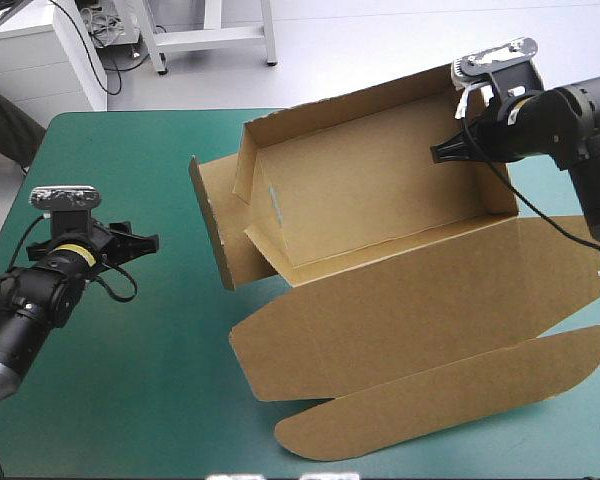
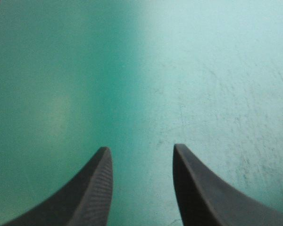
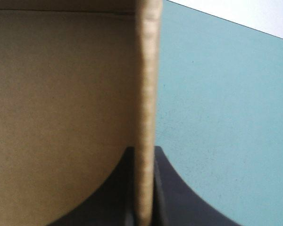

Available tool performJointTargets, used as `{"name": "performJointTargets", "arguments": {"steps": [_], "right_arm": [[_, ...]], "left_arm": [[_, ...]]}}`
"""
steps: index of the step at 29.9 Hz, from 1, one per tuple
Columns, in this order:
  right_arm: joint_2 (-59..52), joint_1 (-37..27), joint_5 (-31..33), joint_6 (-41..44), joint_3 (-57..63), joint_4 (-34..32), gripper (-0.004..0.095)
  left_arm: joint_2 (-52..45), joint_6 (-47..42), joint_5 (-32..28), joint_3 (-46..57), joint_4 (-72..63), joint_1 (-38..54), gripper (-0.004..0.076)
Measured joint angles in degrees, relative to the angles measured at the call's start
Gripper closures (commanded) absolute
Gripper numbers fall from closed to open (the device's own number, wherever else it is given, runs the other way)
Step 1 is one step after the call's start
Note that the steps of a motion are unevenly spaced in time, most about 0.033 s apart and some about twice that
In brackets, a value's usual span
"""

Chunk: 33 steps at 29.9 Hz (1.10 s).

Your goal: Fold the box

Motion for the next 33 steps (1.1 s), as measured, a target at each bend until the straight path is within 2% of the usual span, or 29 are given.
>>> {"name": "performJointTargets", "arguments": {"steps": [5,10,14,18,23,29,33], "right_arm": [[0.05,-4.07,0.00,0.06,0.00,4.32,0.0928],[0.05,-4.69,0.00,-0.12,0.00,5.42,0.0928],[0.05,-4.80,0.00,-0.88,0.00,7.35,0.0928],[0.05,-4.80,0.00,-1.61,0.00,9.16,0.0928],[0.05,-4.80,0.00,-1.78,0.00,9.46,0.0928],[0.05,-4.80,0.00,-2.59,0.00,9.46,0.0928],[0.05,-4.80,0.00,-2.76,0.00,9.46,0.0928]], "left_arm": [[1.68,17.06,-0.55,0.00,-20.75,4.85,0.0428],[5.11,40.82,-0.46,-0.08,-47.56,5.30,0.0428],[9.92,59.99,2.30,-0.08,-68.42,5.30,0.0428],[14.55,72.90,5.89,-0.08,-84.22,5.30,0.0428],[16.95,81.08,6.64,-0.12,-93.43,5.30,0.0428],[16.95,82.62,7.28,-0.19,-98.57,5.30,0.0428],[17.13,85.16,10.55,-0.30,-99.86,5.34,0.0423]]}}
